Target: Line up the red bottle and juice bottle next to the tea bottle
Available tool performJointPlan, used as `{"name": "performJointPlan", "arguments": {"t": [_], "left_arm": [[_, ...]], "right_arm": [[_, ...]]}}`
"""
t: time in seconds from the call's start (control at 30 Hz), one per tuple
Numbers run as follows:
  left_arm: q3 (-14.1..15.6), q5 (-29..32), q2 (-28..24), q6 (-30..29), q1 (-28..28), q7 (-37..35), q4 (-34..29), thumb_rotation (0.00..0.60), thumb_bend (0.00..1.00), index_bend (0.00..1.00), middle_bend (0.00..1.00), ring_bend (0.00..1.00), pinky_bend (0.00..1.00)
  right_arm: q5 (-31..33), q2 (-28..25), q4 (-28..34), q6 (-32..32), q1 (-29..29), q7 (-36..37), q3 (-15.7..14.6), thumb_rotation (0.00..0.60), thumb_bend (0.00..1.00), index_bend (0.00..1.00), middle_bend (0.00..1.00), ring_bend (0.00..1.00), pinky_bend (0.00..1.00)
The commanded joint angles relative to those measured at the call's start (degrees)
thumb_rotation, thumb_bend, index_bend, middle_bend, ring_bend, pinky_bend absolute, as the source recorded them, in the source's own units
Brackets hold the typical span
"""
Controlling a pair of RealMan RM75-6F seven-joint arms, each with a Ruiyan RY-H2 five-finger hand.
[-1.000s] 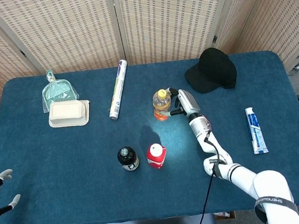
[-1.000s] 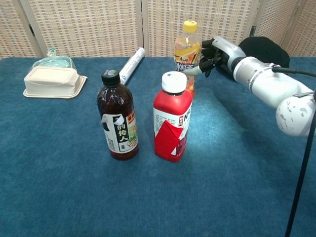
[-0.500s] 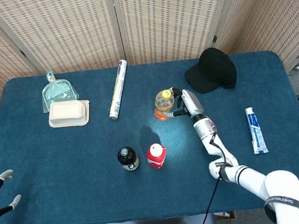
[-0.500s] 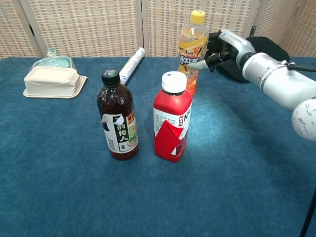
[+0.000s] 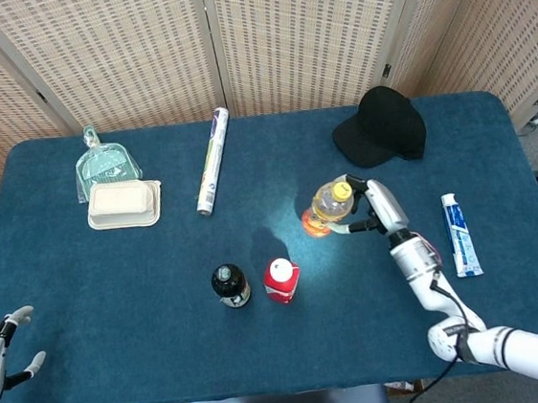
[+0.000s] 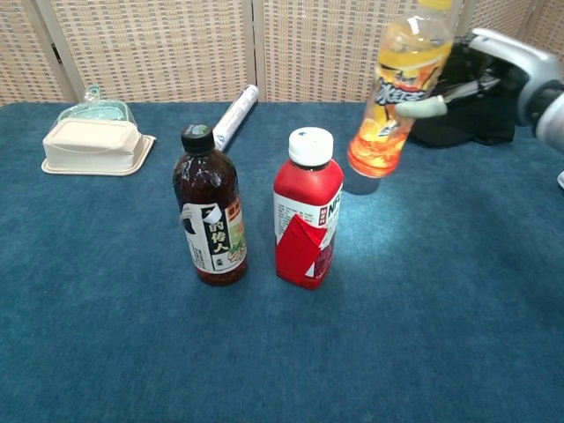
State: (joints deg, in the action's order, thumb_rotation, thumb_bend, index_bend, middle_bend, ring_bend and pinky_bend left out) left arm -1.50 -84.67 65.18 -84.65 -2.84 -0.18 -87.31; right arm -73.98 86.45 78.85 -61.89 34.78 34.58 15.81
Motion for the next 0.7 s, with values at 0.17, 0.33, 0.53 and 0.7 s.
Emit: {"name": "performJointPlan", "arguments": {"t": [0.17, 0.33, 0.53, 0.7], "left_arm": [[0.26, -0.52, 0.22, -0.11, -0.07, 0.66, -0.24, 0.6, 0.21, 0.42, 0.33, 0.36, 0.55], [0.26, -0.67, 0.21, -0.43, 0.0, 0.75, -0.41, 0.6, 0.21, 0.42, 0.33, 0.36, 0.55], [0.25, -0.78, 0.02, -0.89, 0.2, 0.55, -0.61, 0.6, 0.21, 0.42, 0.33, 0.36, 0.55], [0.15, -0.66, -0.21, -1.16, 0.35, 0.08, -0.63, 0.6, 0.21, 0.42, 0.33, 0.36, 0.55]], "right_arm": [[-3.87, -4.94, 5.42, -4.46, -6.01, 2.38, -4.41, 0.6, 0.23, 0.52, 0.53, 0.45, 0.63], [-5.74, -4.6, 5.12, -4.25, -7.12, 5.73, -6.23, 0.6, 0.23, 0.52, 0.53, 0.45, 0.63], [-8.16, -2.63, 3.64, -3.73, -7.39, 8.03, -8.22, 0.6, 0.23, 0.52, 0.53, 0.45, 0.63], [-9.23, -1.05, 2.26, -3.29, -7.42, 9.15, -9.22, 0.6, 0.23, 0.52, 0.53, 0.45, 0.63]]}}
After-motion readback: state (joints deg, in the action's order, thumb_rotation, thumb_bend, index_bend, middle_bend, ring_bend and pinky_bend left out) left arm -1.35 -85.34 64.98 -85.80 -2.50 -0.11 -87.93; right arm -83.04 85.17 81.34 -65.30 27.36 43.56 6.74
